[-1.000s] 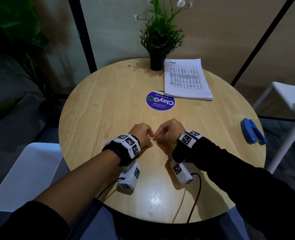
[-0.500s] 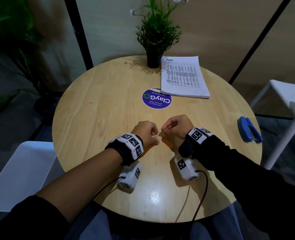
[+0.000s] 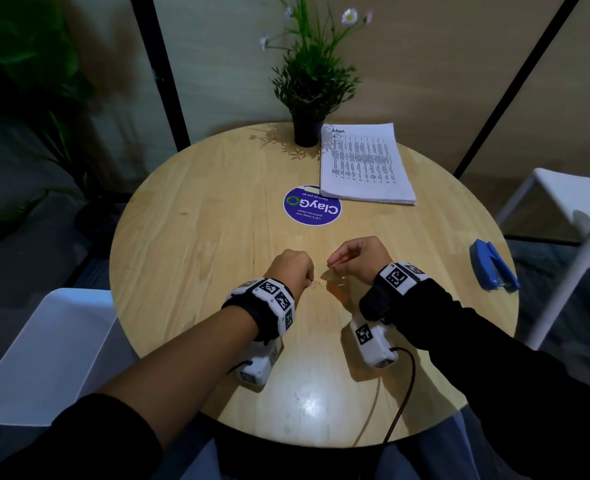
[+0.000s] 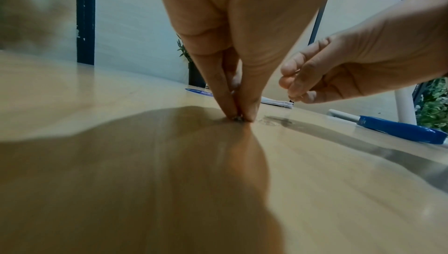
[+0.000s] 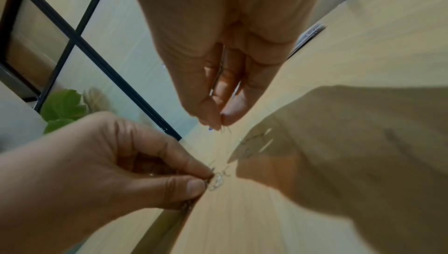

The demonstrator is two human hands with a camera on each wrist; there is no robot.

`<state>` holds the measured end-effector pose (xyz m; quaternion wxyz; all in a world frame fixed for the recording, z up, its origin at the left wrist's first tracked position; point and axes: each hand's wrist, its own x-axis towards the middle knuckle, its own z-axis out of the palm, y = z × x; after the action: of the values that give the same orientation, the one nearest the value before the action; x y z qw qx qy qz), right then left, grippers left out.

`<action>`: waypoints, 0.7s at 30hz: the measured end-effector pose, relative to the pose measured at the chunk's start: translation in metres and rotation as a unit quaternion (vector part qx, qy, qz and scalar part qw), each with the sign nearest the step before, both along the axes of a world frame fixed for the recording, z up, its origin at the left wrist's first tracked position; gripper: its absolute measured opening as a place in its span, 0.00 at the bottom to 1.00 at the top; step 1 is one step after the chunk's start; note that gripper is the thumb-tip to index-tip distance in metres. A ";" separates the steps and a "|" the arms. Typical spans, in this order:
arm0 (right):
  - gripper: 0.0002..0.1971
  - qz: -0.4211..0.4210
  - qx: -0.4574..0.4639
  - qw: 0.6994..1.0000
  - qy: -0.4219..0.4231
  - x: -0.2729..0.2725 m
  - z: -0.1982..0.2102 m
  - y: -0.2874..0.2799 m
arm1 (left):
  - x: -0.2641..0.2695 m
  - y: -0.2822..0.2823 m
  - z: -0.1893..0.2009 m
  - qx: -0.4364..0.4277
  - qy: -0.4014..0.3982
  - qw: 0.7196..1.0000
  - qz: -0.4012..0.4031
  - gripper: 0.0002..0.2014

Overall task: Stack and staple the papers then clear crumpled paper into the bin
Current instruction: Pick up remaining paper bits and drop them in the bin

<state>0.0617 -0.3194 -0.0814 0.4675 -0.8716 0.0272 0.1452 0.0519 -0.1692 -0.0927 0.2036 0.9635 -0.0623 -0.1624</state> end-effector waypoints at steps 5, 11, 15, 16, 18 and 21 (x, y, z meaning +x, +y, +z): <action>0.13 0.002 0.007 1.000 0.000 -0.003 -0.001 0.001 | -0.001 -0.004 0.000 0.040 -0.013 0.999 -0.017 0.10; 0.14 0.000 0.014 1.000 0.008 -0.007 -0.001 0.001 | -0.006 -0.009 0.000 0.103 -0.044 0.992 -0.056 0.07; 0.14 -0.006 0.014 1.000 0.013 -0.009 0.000 0.000 | -0.006 -0.003 0.004 0.081 -0.033 0.995 -0.038 0.08; 0.14 -0.007 0.015 1.000 0.015 -0.009 0.001 0.000 | -0.006 0.000 0.006 0.069 -0.030 0.997 -0.028 0.09; 0.14 -0.007 0.017 1.000 0.019 -0.011 0.002 0.003 | -0.007 0.008 0.011 0.043 -0.032 0.999 -0.010 0.09; 0.14 -0.002 0.024 0.999 0.023 -0.013 0.003 0.015 | -0.011 0.026 0.020 -0.001 -0.048 0.999 0.017 0.09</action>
<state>0.0487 -0.3039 -0.0783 0.4879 -0.8563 0.0366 0.1652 0.0412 -0.1431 -0.0727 0.2039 0.9710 -0.0556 -0.1123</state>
